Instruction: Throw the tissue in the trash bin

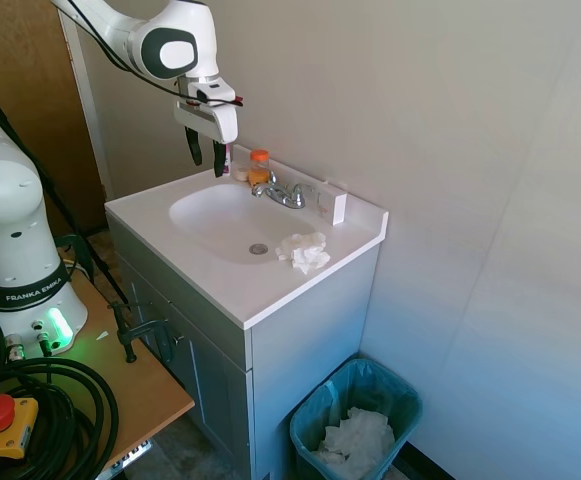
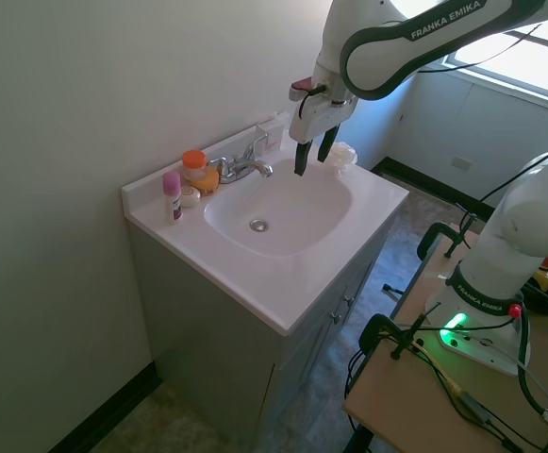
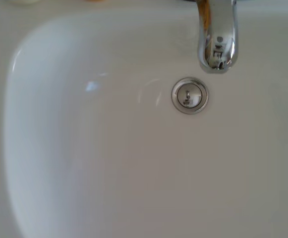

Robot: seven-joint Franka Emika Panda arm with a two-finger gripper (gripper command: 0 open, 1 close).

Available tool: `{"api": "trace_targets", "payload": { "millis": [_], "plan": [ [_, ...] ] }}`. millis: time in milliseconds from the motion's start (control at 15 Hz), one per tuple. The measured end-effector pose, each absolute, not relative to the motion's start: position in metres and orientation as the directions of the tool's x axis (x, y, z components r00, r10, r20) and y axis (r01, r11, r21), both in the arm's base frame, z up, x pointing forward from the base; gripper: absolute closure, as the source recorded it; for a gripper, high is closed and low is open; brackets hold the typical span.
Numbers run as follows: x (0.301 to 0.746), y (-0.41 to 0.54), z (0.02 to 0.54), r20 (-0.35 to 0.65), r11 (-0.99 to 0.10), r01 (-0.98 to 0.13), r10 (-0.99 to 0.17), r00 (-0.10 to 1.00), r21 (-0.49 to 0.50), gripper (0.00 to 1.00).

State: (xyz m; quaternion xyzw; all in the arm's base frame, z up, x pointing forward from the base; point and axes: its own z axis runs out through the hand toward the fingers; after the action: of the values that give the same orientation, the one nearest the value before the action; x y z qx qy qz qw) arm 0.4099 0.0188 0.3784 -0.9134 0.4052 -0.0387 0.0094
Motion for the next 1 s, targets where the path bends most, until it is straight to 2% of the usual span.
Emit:
{"api": "trace_targets", "payload": {
  "millis": [333, 667, 1000],
  "plan": [
    [0.437, -0.006, 0.388, 0.069, -0.617, -0.784, -0.787, 0.613, -0.066, 0.0],
    [0.449, -0.124, 0.401, 0.099, -0.419, -0.902, -0.907, 0.409, -0.108, 0.0],
    [0.447, -0.228, 0.348, 0.095, -0.254, -0.964, -0.965, 0.246, -0.081, 0.0]
  ]
}}
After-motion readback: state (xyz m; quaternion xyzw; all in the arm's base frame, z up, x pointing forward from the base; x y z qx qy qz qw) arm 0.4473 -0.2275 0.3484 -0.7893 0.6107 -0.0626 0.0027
